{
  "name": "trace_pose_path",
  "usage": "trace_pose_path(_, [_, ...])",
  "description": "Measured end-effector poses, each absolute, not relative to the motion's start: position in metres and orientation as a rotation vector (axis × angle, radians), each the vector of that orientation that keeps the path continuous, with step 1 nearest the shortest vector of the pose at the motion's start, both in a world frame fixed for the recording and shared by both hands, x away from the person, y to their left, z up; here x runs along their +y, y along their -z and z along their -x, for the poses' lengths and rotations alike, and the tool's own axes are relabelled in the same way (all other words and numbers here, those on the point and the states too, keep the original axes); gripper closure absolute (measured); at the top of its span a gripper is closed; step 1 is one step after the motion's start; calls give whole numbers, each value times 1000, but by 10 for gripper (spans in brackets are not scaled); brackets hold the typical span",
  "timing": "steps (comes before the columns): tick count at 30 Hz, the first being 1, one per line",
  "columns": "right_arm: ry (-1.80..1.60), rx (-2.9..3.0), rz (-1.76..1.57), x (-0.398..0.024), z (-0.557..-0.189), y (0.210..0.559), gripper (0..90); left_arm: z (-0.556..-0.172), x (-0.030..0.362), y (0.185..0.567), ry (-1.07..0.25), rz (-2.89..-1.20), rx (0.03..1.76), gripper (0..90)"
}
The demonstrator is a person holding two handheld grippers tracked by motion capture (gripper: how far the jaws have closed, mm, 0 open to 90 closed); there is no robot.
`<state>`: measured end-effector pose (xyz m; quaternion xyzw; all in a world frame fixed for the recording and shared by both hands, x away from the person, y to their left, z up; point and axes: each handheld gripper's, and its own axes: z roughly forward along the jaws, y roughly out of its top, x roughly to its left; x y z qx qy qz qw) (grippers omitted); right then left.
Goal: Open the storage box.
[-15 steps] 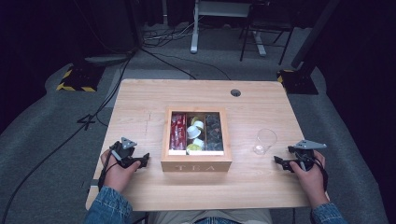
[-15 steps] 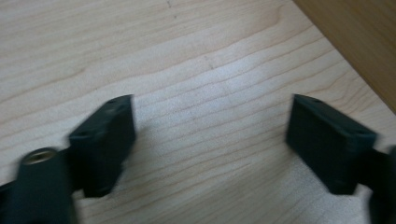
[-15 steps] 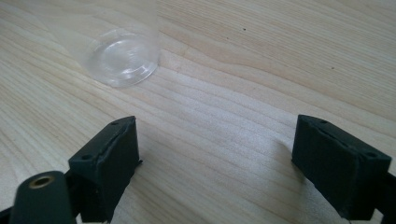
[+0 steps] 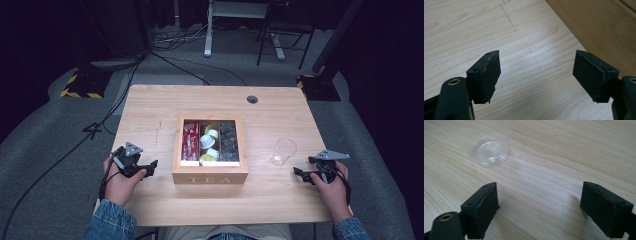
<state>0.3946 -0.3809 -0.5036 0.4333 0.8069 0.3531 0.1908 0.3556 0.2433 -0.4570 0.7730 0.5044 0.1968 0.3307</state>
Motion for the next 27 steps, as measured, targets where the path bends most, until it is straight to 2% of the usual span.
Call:
trace_pose_path(9, [-991,2267,-1216,-381,-395,504,146,-350,234,435,-508,-2010,1238,240])
trace_pose_path(16, [-992,2267,-1217,-381,-395,504,146,-340,218,421,-443,-2003,1146,248])
trace_pose_path(27, [-993,2267,-1217,-381,-395,504,146,-328,190,424,-359,-2101,1000,236])
